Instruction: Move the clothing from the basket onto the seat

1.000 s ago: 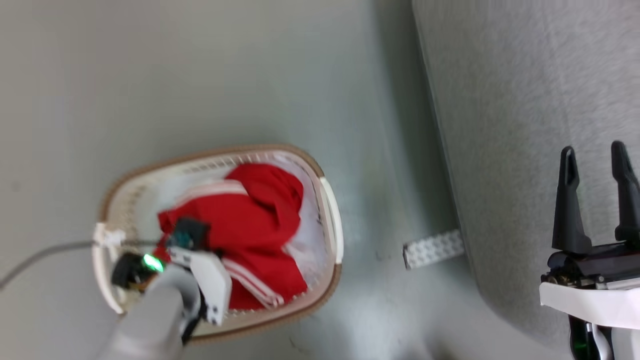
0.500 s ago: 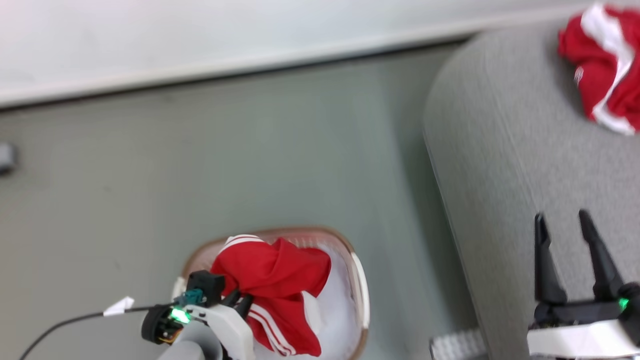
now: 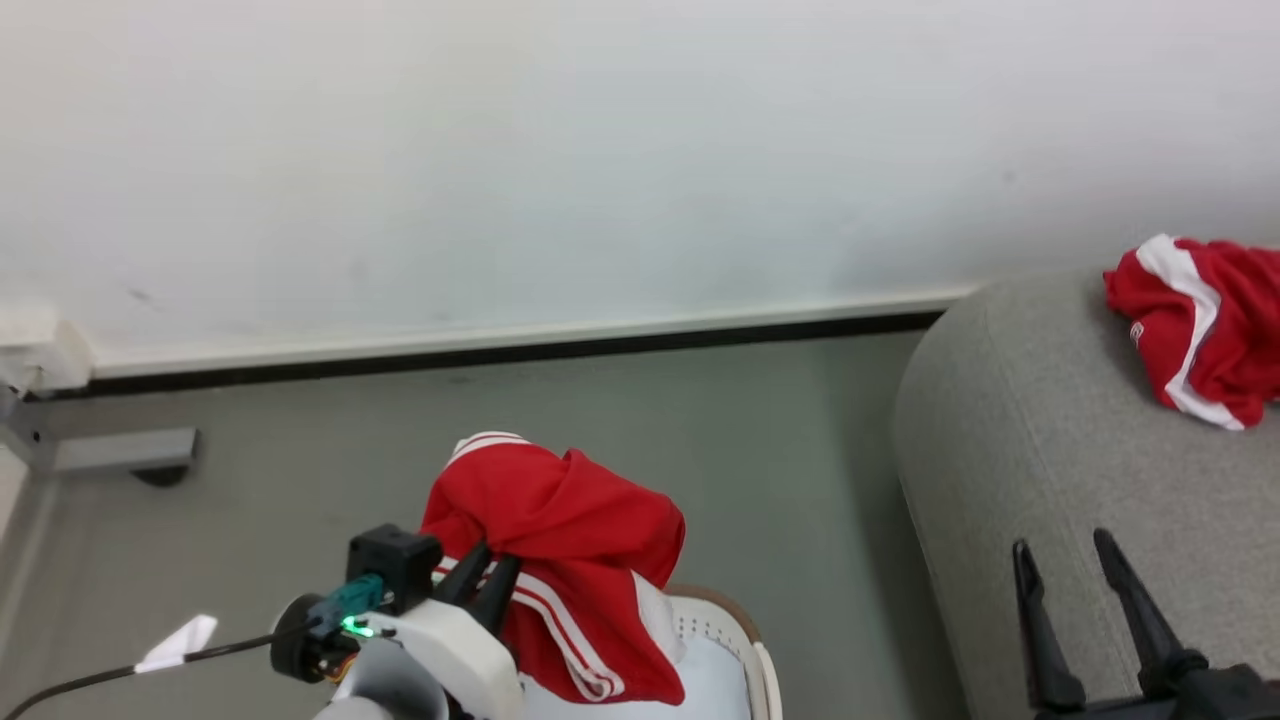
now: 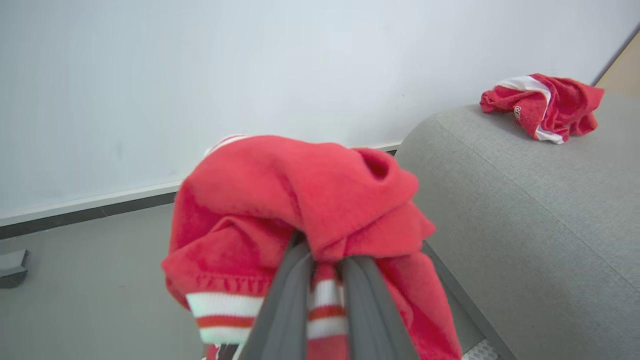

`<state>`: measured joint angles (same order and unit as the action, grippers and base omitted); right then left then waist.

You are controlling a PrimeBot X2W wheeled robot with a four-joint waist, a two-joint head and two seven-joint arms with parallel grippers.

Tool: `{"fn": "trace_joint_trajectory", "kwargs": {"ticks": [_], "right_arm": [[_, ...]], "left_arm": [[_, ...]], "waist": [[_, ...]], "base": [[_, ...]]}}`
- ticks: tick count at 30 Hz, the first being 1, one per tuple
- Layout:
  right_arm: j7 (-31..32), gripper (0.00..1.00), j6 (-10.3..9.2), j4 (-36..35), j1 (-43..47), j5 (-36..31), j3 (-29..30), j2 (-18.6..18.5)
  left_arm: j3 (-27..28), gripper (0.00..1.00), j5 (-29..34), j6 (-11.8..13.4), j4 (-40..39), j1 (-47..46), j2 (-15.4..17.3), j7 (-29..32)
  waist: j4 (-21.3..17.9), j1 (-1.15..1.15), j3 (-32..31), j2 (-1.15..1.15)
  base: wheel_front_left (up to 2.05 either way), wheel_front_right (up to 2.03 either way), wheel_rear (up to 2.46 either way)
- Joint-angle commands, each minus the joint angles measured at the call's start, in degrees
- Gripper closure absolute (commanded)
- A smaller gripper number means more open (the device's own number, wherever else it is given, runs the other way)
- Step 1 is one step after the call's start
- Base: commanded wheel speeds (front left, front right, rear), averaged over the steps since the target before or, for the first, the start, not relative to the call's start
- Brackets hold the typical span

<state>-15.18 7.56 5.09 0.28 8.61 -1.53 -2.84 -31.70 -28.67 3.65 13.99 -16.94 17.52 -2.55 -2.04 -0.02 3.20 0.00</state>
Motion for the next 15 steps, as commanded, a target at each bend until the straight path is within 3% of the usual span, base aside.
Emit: {"fn": "trace_joint_trajectory", "kwargs": {"ticks": [1, 7, 15], "right_arm": [[0.0, 0.00, -0.15, 0.2, 1.4, -0.6, -0.2, -0.1], [0.1, 0.00, -0.15, 0.5, 3.3, -1.1, -1.5, -0.1], [0.0, 0.00, -0.15, -0.6, 3.1, -0.7, -5.3, -1.4]], "left_arm": [[0.6, 1.00, -0.4, 0.9, -3.2, 1.6, 1.0, 1.0], [3.2, 1.00, -1.0, 5.2, -17.4, 4.3, 4.7, 5.8], [5.0, 1.00, -0.5, 7.6, -26.8, 3.9, 7.7, 9.7]], "waist": [[0.6, 0.02, -2.9, 0.00], [0.2, 0.02, -4.8, 0.00], [-0.3, 0.02, -5.2, 0.00]], "base": [[0.00, 0.00, 0.00], [0.00, 0.00, 0.00], [0.00, 0.00, 0.00]]}}
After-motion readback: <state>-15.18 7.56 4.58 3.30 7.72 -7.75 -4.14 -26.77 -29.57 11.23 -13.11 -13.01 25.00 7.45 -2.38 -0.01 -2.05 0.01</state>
